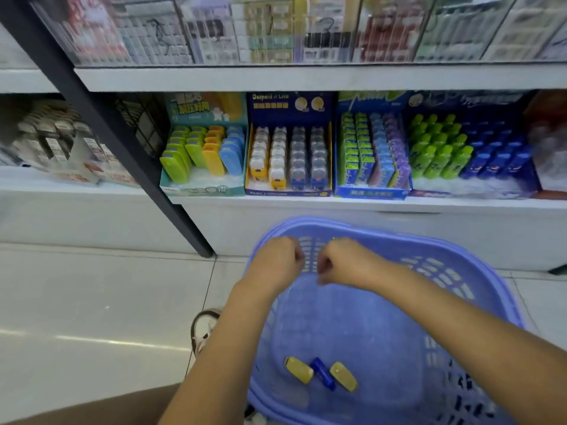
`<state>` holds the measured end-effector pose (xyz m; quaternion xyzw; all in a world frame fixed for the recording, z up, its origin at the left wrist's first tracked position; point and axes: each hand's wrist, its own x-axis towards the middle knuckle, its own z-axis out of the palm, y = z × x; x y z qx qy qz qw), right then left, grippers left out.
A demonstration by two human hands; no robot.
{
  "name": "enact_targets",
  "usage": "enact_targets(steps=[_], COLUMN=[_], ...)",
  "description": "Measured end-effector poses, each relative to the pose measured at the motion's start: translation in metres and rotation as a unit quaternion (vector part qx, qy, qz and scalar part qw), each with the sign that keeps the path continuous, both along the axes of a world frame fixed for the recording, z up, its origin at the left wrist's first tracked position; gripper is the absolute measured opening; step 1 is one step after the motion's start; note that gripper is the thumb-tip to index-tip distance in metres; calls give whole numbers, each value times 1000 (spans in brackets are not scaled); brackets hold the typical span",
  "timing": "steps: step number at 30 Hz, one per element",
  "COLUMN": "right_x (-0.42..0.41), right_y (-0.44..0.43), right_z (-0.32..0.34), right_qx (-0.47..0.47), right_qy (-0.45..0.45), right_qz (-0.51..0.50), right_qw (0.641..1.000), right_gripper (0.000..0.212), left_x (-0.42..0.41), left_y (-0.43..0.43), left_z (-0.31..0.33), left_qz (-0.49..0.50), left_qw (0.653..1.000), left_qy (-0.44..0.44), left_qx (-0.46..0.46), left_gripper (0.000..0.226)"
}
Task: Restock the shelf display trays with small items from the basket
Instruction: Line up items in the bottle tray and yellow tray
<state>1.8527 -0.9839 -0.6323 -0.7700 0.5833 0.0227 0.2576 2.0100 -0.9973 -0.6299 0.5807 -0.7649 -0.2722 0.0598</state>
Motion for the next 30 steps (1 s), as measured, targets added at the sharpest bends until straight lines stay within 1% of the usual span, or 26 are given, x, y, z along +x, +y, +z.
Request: enact_targets(steps=[1, 2, 3, 4, 6, 8, 10, 11, 13, 14, 15, 17, 19, 21, 23, 24, 25, 26, 27, 28, 29, 30], right_x=[-6, -11, -15, -19, -23, -25, -24, -23, -23, -23, -24, -24, -23, -23, -24, -26, -30, -35, -39, -43, -47, -49], right_y=[16, 31, 45, 57, 74, 87, 96, 99, 104, 106, 108, 111, 111, 109, 105, 102, 96, 89, 81, 70, 57, 43], right_z=[-24, -47, -70, -90, -121, -144, -163, -170, -179, -182, -186, -192, -195, -195, -193, -191, -189, -184, -176, -166, -152, -139], right_qx=[81, 143, 188, 219, 249, 257, 266, 265, 239, 218, 201, 191, 185, 191, 199, 196, 186, 179, 173, 166, 164, 169], right_qy=[27, 42, 46, 45, 43, 39, 27, 23, 23, 32, 43, 58, 56, 48, 31, 18, 7, -8, -22, -45, -60, -82], right_qz=[13, 30, 42, 51, 66, 73, 70, 65, 65, 78, 96, 120, 110, 78, 12, -18, -46, -80, -112, -143, -152, -159], right_qw=[996, 988, 980, 973, 965, 963, 961, 962, 969, 972, 974, 973, 975, 977, 980, 980, 982, 981, 978, 975, 973, 969], right_gripper=[29, 37, 44, 49, 57, 60, 59, 55, 35, 28, 28, 34, 35, 30, 18, 18, 24, 28, 28, 23, 13, 8], left_x=[-10, -20, -28, -35, -41, -40, -37, -37, -39, -40, -41, -42, -43, -44, -46, -45, -44, -41, -39, -39, -39, -39], left_y=[8, 17, 27, 36, 51, 64, 74, 78, 84, 87, 89, 95, 95, 91, 82, 75, 68, 61, 55, 47, 41, 35], left_z=[-16, -33, -52, -71, -105, -130, -148, -156, -167, -174, -180, -189, -194, -191, -179, -172, -164, -157, -147, -137, -128, -117], left_qz=[-51, -102, -147, -183, -221, -237, -237, -240, -247, -247, -239, -231, -238, -239, -215, -178, -123, -62, 10, 90, 164, 230], left_qw=[996, 984, 964, 942, 903, 874, 862, 858, 849, 847, 846, 840, 838, 844, 850, 858, 867, 876, 876, 860, 828, 782], left_qy=[-38, -71, -106, -143, -219, -289, -336, -351, -374, -382, -388, -403, -405, -387, -363, -339, -295, -225, -131, -23, 92, 207], left_qx=[64, 130, 193, 242, 297, 310, 298, 288, 279, 275, 276, 280, 278, 284, 315, 342, 382, 421, 464, 501, 529, 541], left_gripper=[20, 26, 32, 36, 41, 39, 38, 39, 37, 37, 38, 38, 36, 36, 37, 38, 36, 28, 18, 16, 19, 19])
